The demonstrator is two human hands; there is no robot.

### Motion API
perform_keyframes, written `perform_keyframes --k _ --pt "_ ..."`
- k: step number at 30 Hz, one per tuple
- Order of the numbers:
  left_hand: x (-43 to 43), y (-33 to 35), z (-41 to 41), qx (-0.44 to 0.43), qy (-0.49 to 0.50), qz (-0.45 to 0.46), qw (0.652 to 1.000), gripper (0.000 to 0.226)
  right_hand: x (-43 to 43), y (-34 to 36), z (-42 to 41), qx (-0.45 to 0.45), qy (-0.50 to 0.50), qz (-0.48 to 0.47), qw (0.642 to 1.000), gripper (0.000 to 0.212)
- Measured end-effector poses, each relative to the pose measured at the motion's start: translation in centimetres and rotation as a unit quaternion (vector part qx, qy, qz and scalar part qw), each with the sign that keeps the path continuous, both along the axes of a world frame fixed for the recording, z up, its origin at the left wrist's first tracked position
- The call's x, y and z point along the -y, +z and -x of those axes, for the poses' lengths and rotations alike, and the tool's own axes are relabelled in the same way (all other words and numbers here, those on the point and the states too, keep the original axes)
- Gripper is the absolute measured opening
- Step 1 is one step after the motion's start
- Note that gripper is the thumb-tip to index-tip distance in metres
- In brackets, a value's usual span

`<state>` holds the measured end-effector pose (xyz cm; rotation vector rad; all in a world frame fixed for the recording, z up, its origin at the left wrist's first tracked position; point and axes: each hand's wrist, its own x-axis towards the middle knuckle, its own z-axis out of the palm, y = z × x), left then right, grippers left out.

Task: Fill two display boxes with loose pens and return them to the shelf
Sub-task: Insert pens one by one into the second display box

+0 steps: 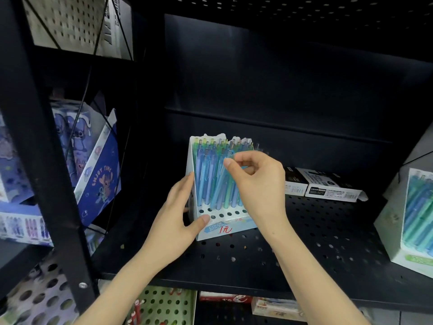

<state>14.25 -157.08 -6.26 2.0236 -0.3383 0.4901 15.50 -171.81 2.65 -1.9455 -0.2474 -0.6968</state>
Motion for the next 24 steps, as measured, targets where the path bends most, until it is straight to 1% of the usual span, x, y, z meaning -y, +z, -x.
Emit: perform_keyframes --k 6,9,13,15,17,18,19,20,21,22,23,24 --pt "0.0 0.0 0.0 -0.005 0.006 -0.009 1.0 0.087 -0.6 -1.2 -0.3 -0.021 -0.025 0.036 0.999 0.009" --pt "0.0 0.0 -0.1 -0.006 0.007 -0.014 1.0 0.088 -1.1 -1.6 -0.4 -0.016 -0.063 0.085 0.994 0.011" --pt "-0.1 0.1 0.1 -0.013 0.007 -0.016 1.0 0.088 -1.7 -2.2 -0.6 -0.002 -0.09 0.125 0.988 0.013" --pt "0.0 0.2 0.2 -0.014 0.007 -0.013 1.0 0.088 -1.2 -2.4 -0.1 0.028 -0.096 0.108 0.989 0.013" --pt "0.1 0.3 0.2 -0.029 0.016 -0.012 0.999 0.089 0.1 -2.7 0.4 0.079 -0.121 0.059 0.988 0.017" --pt "0.2 0.4 0.2 -0.042 0.023 -0.014 0.999 0.091 1.1 -3.0 0.5 0.09 -0.141 0.042 0.985 0.021" --pt "0.2 0.5 0.2 -0.065 0.031 -0.018 0.997 0.092 2.3 -3.3 0.4 0.078 -0.16 0.042 0.983 0.026" --pt "0.2 0.6 0.1 -0.093 0.037 -0.019 0.995 0.093 3.6 -3.7 0.1 0.035 -0.174 0.063 0.982 0.034" --pt "0.2 0.7 0.0 -0.119 0.036 -0.02 0.992 0.093 4.9 -4.2 -0.4 -0.031 -0.176 0.102 0.979 0.043" --pt "0.3 0.7 -0.1 -0.134 0.029 -0.028 0.99 0.092 6.1 -4.8 -1.0 -0.103 -0.157 0.147 0.971 0.051" --pt "0.5 0.6 -0.3 -0.142 0.023 -0.042 0.989 0.091 7.0 -5.4 -1.6 -0.165 -0.114 0.176 0.964 0.054" --pt "0.7 0.5 -0.5 -0.148 0.017 -0.056 0.987 0.091 7.6 -5.9 -2.1 -0.217 -0.057 0.181 0.957 0.051"
